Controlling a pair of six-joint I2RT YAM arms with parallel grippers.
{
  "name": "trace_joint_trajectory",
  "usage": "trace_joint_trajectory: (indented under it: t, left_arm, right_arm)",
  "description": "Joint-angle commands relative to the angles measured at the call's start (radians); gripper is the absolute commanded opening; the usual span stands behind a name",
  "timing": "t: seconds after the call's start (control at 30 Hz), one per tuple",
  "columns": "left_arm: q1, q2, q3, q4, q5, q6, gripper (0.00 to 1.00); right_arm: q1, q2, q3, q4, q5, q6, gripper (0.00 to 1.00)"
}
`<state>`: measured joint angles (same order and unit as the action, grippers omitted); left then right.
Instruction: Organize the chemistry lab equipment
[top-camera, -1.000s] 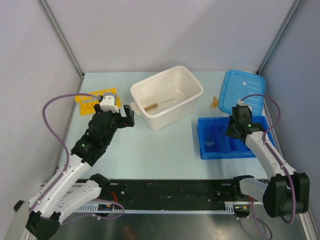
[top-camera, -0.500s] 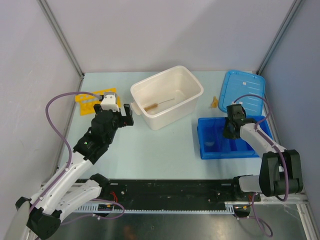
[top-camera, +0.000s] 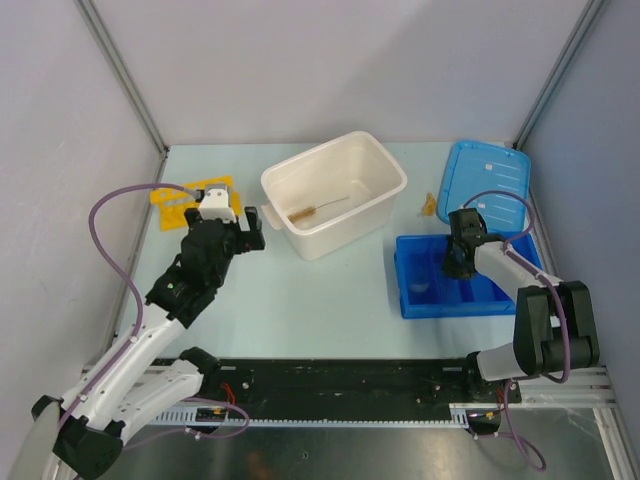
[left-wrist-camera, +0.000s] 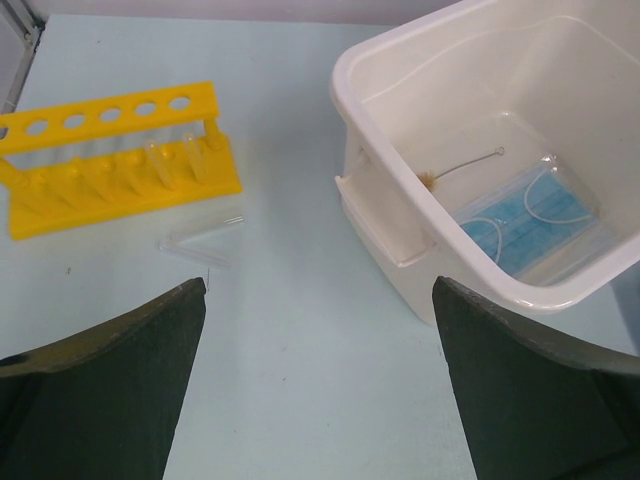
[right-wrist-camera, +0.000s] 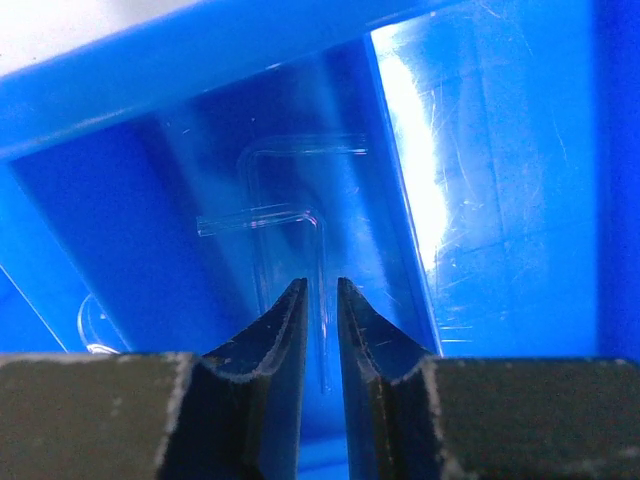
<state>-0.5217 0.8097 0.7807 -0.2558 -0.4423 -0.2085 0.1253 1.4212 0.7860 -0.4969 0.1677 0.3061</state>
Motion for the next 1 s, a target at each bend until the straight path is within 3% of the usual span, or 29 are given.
trace_joint_trajectory:
  t: [0.0,0.2,0.37,0.47,0.67,0.97]
  left_arm:
    - [0.019,0.0,0.017,0.005,-0.032,0.005,0.99]
    - [0.092,0.08,0.077,-0.118,-0.127,-0.143,0.99]
    - [0.349,0.199,0.141,-0.246,0.146,-0.311,0.99]
    - [0.435,0.275,0.15,-0.255,0.192,-0.395,0.95]
    - [0.47,0.456,0.218,-0.261,0.131,-0.506,0.82]
    - [0.497,0.743,0.358,-0.27,0.196,-0.685,0.63]
  right_arm:
    - [0.013,-0.025,0.039,0.016,0.019,0.015,0.24]
    - [0.048,-0.189,0.065,-0.023,0.001,0.019,0.27]
    - [0.118,-0.351,0.104,-0.07,-0.001,0.027,0.3]
    - [0.168,-0.469,0.118,-0.079,-0.023,0.035,0.35]
    - [0.263,-0.693,0.122,-0.112,-0.016,0.071,0.47]
    - [0.336,-0.835,0.119,-0.211,0.024,0.121,0.5]
